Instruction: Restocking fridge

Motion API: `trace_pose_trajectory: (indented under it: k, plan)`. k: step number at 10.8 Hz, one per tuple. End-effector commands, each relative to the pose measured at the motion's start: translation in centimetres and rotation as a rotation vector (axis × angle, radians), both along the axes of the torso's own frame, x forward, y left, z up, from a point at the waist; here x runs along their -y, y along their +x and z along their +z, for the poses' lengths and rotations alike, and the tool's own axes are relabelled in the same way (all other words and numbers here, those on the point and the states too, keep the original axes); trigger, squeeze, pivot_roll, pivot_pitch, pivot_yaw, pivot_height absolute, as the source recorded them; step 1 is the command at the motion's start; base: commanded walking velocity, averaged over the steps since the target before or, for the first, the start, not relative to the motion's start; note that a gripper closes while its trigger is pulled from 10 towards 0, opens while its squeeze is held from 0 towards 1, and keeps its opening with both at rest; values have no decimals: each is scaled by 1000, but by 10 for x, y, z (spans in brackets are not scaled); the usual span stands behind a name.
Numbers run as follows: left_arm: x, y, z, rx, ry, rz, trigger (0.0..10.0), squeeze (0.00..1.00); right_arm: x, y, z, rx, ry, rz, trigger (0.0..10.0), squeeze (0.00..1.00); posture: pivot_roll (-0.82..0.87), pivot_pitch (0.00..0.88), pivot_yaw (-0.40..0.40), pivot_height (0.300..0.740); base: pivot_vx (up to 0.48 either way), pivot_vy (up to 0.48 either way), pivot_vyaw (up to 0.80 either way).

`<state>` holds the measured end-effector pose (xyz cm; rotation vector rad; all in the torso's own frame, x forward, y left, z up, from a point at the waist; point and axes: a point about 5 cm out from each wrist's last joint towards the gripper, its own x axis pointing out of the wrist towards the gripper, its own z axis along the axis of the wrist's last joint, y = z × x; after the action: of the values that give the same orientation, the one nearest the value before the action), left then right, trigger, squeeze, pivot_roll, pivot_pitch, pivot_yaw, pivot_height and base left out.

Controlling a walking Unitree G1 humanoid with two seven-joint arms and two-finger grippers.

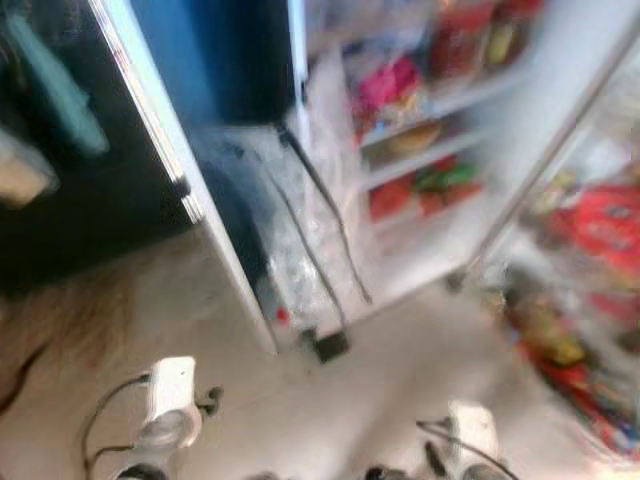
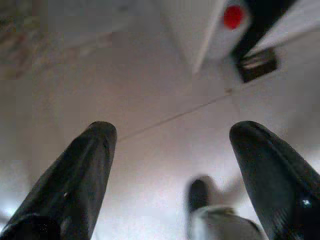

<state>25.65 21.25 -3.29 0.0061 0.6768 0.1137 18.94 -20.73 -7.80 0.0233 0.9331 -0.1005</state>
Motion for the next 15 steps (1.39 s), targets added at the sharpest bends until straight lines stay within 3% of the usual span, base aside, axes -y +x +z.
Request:
trace_pose_trajectory:
  k: [1, 7, 11, 13, 15]
  plan:
    - [-9, -12, -8, -54, 14, 16, 10000, 0, -9, -8, -6, -33, 24, 0, 10000, 0, -51, 171, 23, 740, 0, 0, -788]
    - [-9, -14, -9, -69, 27, -20, 10000, 0, -9, -10, -7, -38, 19, -2, 10000, 0, -56, 135, 25, 740, 0, 0, -781]
    - [-10, -17, -11, -96, 37, -38, 10000, 0, -7, -11, -7, -21, -40, -29, 10000, 0, -75, 107, 34, 740, 0, 0, 0]
    - [-11, -16, -11, -94, 35, -34, 10000, 0, -3, -11, -5, 26, -87, -154, 10000, 0, -81, 123, 40, 740, 0, 0, 0]
    - [-12, -15, -9, -90, 35, -26, 10000, 0, -2, -8, -1, 90, -112, -200, 10000, 0, -86, 139, 46, 740, 0, 0, 0]
